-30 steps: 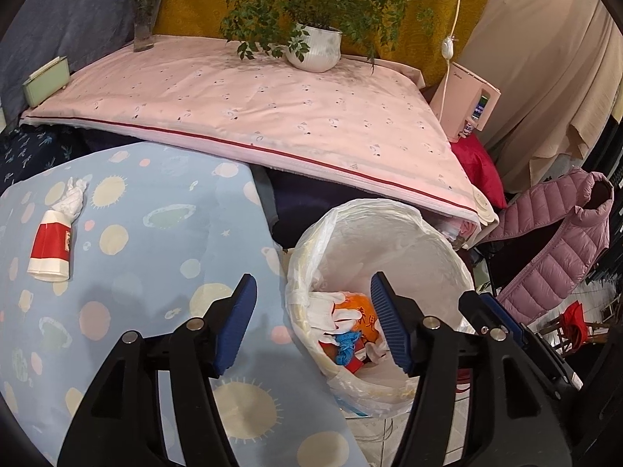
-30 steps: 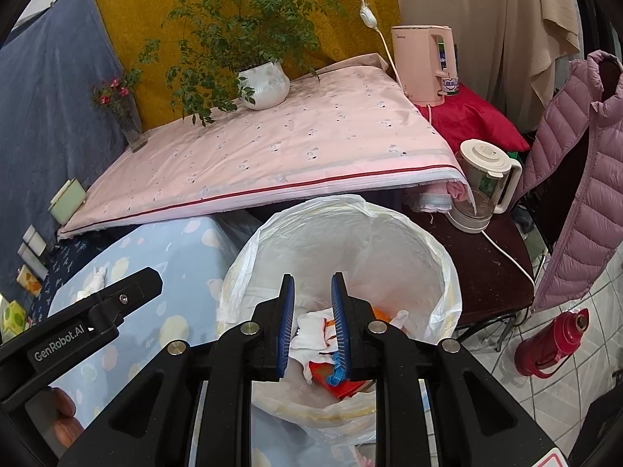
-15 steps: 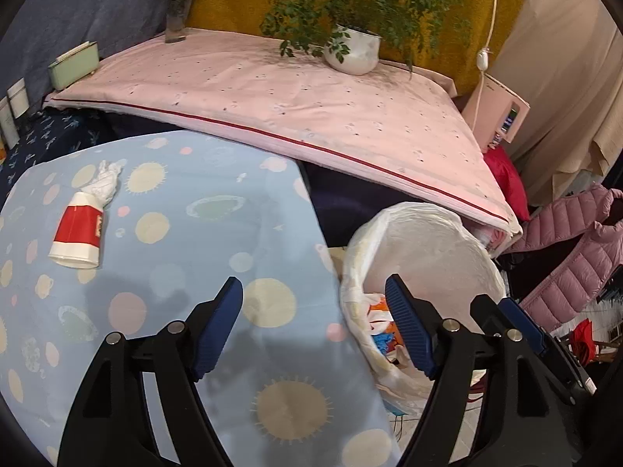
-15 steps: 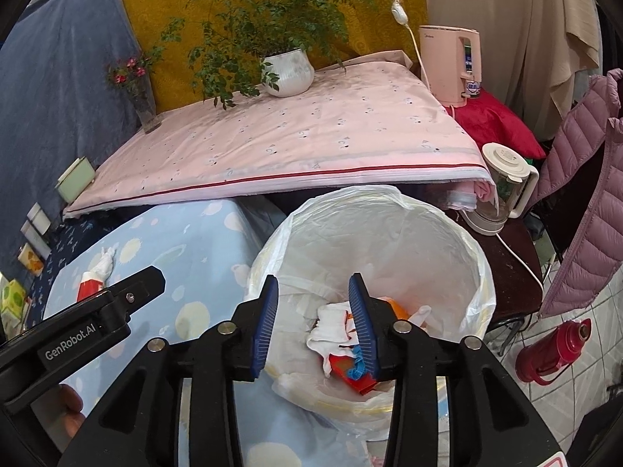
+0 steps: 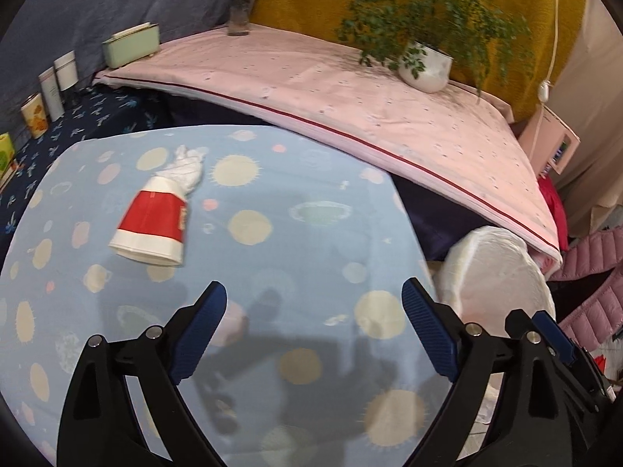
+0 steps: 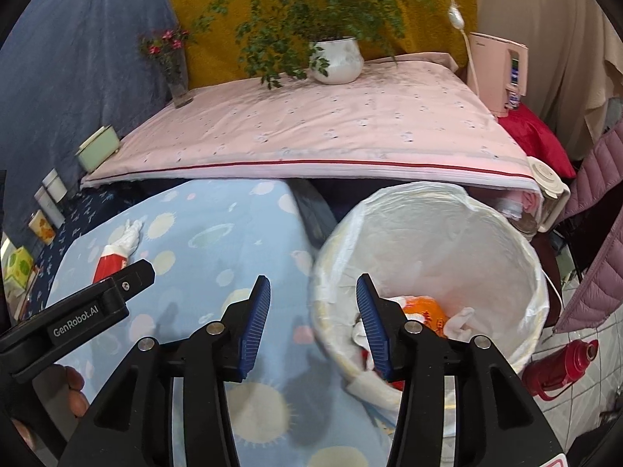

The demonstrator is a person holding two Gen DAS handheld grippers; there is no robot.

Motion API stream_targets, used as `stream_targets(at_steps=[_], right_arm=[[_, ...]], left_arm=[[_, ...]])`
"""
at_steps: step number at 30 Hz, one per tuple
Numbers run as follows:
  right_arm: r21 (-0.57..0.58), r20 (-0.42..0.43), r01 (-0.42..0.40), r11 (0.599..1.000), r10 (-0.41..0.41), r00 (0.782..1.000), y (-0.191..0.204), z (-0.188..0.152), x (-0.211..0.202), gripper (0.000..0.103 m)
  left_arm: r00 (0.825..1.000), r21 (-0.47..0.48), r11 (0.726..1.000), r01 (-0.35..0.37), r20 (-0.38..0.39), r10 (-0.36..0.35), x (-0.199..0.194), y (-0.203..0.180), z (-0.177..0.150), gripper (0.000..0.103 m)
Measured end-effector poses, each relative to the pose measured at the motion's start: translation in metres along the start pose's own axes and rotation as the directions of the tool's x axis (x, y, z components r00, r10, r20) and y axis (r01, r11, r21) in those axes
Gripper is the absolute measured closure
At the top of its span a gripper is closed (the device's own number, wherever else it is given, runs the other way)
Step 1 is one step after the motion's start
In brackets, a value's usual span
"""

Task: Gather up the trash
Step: 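Move both tools back toward the red-and-white cup and tissue, then grasp the red-and-white paper cup with the left tool while the right tool grasps the white tissue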

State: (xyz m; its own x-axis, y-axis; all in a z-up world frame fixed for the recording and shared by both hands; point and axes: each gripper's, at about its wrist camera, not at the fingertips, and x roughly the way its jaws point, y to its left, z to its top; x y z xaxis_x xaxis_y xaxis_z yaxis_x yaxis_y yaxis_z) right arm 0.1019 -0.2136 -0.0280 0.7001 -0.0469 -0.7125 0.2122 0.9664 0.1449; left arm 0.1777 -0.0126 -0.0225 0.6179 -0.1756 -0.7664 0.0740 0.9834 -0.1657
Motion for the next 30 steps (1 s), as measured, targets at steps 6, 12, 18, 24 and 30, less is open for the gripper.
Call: stream_targets(at_steps=[6, 12, 18, 24, 30], right_arm=[[-0.051, -0.021, -0.034, 0.998, 0.033, 0.999, 0.037, 0.0, 0.012, 0.058], [-0.101, -0.043, -0.067, 0.993, 0.063, 0.997, 0.075, -0.002, 0.024, 0.058], [-0.134, -0.075, -0.1, 0.986, 0.09, 0.993, 0.108, -0.003, 0.043, 0.058], [-0.156, -0.101, -0.122, 0.98, 0.107, 0.989, 0.138, -0.002, 0.064, 0.057], [-0.168, -0.118, -0.128, 0.977, 0.109, 0.987, 0.16, 0.002, 0.082, 0.057]], left_arm=[[0.999, -0.034, 0.998, -0.048, 0.001, 0.048, 0.002, 0.04, 0.003, 0.016], [0.996, -0.058, 0.994, -0.088, -0.001, 0.089, 0.008, 0.08, 0.013, 0.015], [0.992, -0.036, 0.991, -0.128, -0.008, 0.128, 0.021, 0.114, 0.025, 0.014], [0.993, -0.007, 0.994, -0.109, -0.054, 0.109, 0.047, 0.135, 0.029, 0.014], [0.993, 0.01, 0.996, -0.084, -0.081, 0.084, 0.069, 0.136, 0.034, 0.014]])
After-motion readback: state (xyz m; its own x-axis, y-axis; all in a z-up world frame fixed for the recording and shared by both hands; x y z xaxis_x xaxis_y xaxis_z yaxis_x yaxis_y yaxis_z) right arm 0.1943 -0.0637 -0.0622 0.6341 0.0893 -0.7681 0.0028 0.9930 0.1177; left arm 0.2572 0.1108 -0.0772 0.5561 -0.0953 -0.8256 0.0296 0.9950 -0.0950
